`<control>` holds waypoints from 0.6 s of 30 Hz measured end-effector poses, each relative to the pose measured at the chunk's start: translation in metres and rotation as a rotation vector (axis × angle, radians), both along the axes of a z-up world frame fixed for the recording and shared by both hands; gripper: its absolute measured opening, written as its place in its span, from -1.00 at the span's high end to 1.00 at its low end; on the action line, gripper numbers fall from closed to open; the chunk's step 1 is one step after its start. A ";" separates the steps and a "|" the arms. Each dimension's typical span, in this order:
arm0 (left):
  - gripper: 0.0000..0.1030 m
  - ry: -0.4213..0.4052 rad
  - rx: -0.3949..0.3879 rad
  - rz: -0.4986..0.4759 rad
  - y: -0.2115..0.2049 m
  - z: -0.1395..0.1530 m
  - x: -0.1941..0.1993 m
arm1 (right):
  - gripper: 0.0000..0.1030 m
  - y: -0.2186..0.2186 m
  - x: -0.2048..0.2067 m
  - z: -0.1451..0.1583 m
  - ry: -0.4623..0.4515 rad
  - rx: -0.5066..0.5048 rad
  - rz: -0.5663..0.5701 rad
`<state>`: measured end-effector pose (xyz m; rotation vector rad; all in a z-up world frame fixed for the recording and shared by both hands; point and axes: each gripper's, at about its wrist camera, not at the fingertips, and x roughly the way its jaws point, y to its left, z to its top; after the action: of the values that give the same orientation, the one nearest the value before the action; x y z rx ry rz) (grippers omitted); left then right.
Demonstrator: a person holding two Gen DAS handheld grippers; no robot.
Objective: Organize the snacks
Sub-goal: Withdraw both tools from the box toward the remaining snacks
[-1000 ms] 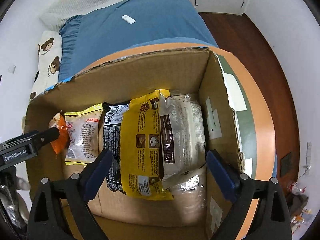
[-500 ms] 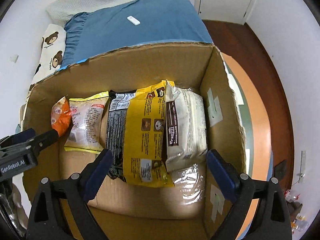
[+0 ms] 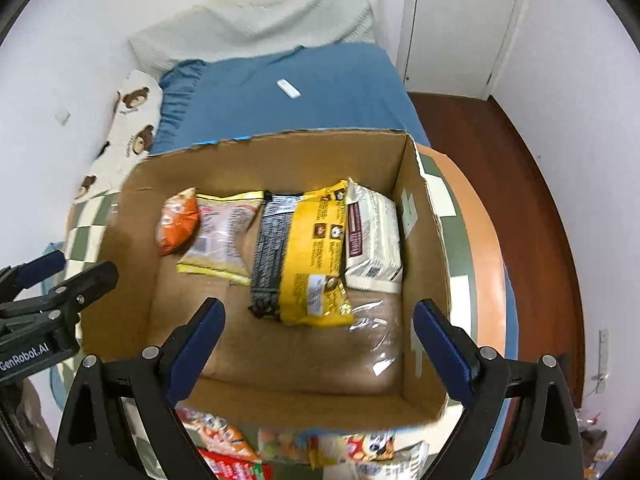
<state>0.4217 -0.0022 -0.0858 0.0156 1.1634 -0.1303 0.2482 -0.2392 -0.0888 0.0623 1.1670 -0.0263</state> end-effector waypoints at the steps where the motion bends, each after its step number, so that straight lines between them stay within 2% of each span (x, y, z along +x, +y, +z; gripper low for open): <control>1: -0.79 -0.015 0.004 -0.003 -0.001 0.005 -0.008 | -0.89 0.001 -0.008 0.006 -0.016 -0.002 0.002; 8: -0.79 -0.072 -0.009 0.003 0.000 0.030 -0.052 | -0.89 0.009 -0.053 0.039 -0.101 0.001 0.016; 12: -0.79 -0.074 -0.039 0.031 0.010 0.032 -0.083 | -0.89 0.012 -0.083 0.045 -0.102 0.068 0.042; 16: -0.79 -0.029 -0.009 0.046 0.025 0.008 -0.122 | -0.89 0.018 -0.120 0.012 0.003 0.136 0.078; 18: -0.79 0.027 0.026 0.050 0.035 -0.017 -0.143 | -0.89 0.028 -0.148 -0.024 0.118 0.175 0.122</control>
<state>0.2788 0.0325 -0.1025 0.0075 1.1917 -0.0716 0.1002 -0.2110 -0.1123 0.1459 1.2868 0.1829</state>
